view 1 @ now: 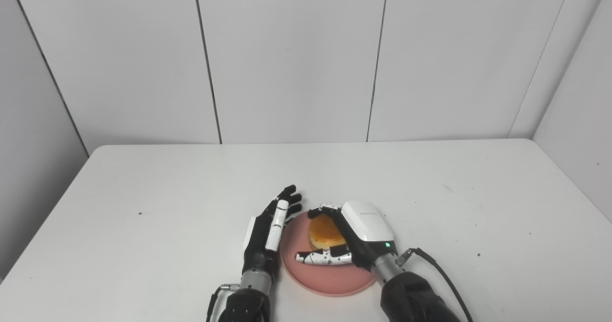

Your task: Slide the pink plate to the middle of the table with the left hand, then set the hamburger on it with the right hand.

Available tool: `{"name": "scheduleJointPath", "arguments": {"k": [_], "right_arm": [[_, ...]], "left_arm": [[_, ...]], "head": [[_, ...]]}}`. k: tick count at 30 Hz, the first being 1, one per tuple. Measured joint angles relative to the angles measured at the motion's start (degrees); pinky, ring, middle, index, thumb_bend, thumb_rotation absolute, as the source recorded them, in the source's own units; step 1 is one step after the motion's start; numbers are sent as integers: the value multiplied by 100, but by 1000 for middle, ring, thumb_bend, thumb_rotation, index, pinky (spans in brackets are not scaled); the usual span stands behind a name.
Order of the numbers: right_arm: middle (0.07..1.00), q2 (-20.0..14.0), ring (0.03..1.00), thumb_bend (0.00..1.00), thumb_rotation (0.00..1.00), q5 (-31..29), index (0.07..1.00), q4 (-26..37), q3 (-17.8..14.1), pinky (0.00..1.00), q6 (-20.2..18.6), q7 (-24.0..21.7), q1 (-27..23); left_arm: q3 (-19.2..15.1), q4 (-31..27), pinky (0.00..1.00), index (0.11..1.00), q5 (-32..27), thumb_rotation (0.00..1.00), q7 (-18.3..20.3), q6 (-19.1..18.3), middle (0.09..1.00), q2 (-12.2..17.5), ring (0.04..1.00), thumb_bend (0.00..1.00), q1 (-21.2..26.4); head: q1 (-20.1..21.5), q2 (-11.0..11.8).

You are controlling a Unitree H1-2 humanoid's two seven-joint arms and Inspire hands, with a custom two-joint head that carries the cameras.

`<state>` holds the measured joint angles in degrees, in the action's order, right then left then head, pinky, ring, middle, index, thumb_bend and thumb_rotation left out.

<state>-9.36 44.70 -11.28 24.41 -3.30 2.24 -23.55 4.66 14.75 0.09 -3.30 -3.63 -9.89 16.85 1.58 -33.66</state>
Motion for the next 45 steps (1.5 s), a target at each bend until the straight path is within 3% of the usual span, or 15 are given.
{"name": "scheduleJointPath", "arguments": {"k": [8, 15, 22, 25, 27, 28, 34, 41, 45], "right_arm": [[752, -32, 726, 863, 819, -10, 713, 43, 18, 657, 0, -54, 10], [748, -58, 721, 862, 795, -7, 714, 119, 29, 648, 0, -121, 30], [767, -62, 743, 852, 782, -34, 719, 709, -33, 650, -3, -272, 216], [761, -19, 733, 841, 791, -220, 717, 1039, -170, 637, -3, -338, 270], [752, 53, 714, 844, 868, -448, 712, 1322, -321, 601, -2, -370, 308], [753, 78, 716, 852, 909, -538, 710, 1407, -380, 609, -1, -368, 318], [739, 343, 721, 816, 941, -1423, 705, 1560, -875, 646, 37, -332, 440], [786, 517, 779, 789, 987, -2158, 749, 865, -1448, 707, 616, 103, 496], [799, 493, 797, 798, 1000, -2232, 766, 402, -1610, 726, 707, 264, 502]], "left_arm": [[1, 19, 765, 831, 0, 945, 25, 1, 835, 0, 825, 617, 12], [-1, 19, 770, 826, 0, 938, 26, 1, 829, -4, 822, 615, 12], [-1, 19, 751, 799, 4, 931, 23, 2, 799, -17, 799, 629, 11], [0, 33, 733, 794, 6, 924, 23, 18, 781, -17, 774, 641, 12], [-5, 36, 740, 797, 4, 905, 23, 19, 791, -22, 775, 618, 12], [-7, 35, 748, 805, 4, 907, 23, 17, 805, -25, 783, 595, 12], [3, 26, 795, 825, 9, 951, 14, 10, 827, -40, 796, 608, 9], [-40, -35, 831, 802, 0, 929, 8, -103, 822, -92, 806, 635, 0], [-80, -79, 868, 802, 9, 932, -65, -157, 837, -129, 836, 635, -3]], "head": [[0, 9], [-9, -18], [9, -18], [-9, 9], [-18, 9], [-18, 9], [-26, 0], [-35, -35], [-53, -44]]}}
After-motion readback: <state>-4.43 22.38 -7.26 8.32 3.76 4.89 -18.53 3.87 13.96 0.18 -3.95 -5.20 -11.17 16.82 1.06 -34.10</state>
